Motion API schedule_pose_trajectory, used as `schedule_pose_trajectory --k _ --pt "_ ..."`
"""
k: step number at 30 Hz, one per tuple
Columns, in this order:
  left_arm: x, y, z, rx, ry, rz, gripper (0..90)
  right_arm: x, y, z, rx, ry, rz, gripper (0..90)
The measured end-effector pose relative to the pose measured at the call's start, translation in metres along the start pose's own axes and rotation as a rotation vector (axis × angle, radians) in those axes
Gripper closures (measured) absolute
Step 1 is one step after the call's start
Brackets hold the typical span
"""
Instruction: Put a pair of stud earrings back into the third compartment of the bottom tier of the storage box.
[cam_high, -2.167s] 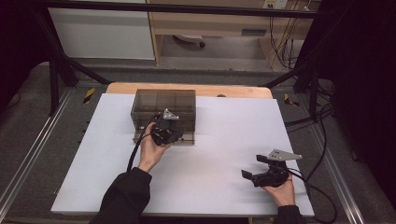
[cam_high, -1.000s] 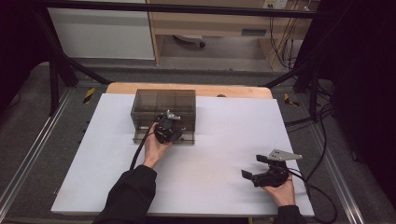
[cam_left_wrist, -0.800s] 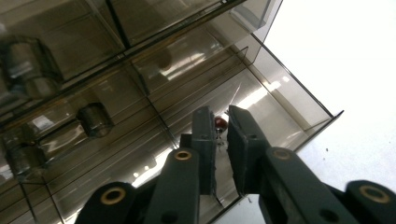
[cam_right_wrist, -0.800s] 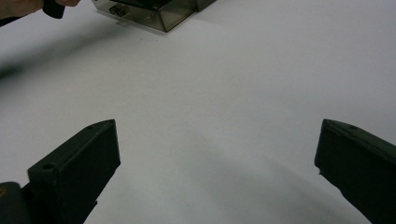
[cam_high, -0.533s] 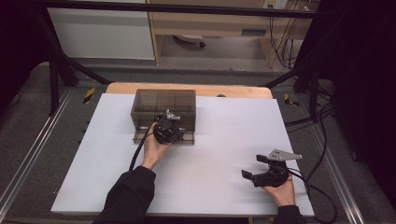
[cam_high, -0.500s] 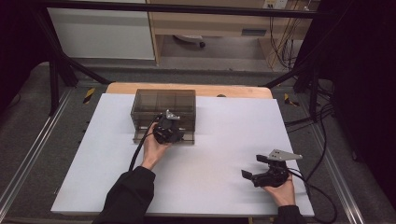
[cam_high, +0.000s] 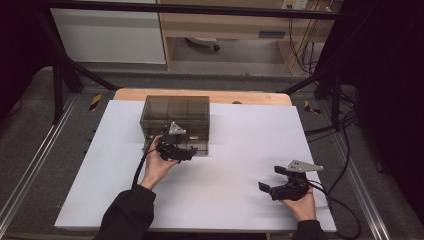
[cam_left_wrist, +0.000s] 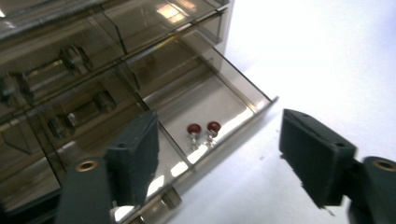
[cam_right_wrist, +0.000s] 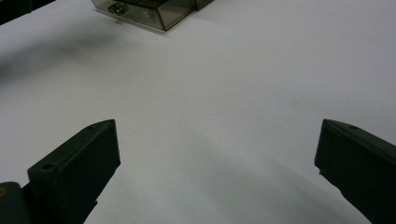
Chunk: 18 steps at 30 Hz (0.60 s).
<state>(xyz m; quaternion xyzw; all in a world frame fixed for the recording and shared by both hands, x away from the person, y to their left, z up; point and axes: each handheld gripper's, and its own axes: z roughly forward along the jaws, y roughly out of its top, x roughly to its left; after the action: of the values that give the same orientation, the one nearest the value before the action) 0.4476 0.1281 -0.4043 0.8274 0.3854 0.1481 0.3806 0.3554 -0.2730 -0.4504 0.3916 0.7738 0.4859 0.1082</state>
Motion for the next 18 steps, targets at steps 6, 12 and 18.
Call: schedule_pose_trajectory --k 6,12,18 --pt "-0.004 -0.010 -0.009 -0.008 0.011 0.022 13.3 0.000 0.000 0.000 -0.001 0.000 0.001 0.7" --pt "-0.008 -0.019 -0.018 -0.020 0.010 0.034 8.8 0.000 0.000 0.000 0.000 0.000 0.001 0.7" --pt "-0.009 -0.032 -0.030 -0.029 0.012 0.047 5.3 0.000 0.000 0.000 0.000 0.000 0.003 0.7"
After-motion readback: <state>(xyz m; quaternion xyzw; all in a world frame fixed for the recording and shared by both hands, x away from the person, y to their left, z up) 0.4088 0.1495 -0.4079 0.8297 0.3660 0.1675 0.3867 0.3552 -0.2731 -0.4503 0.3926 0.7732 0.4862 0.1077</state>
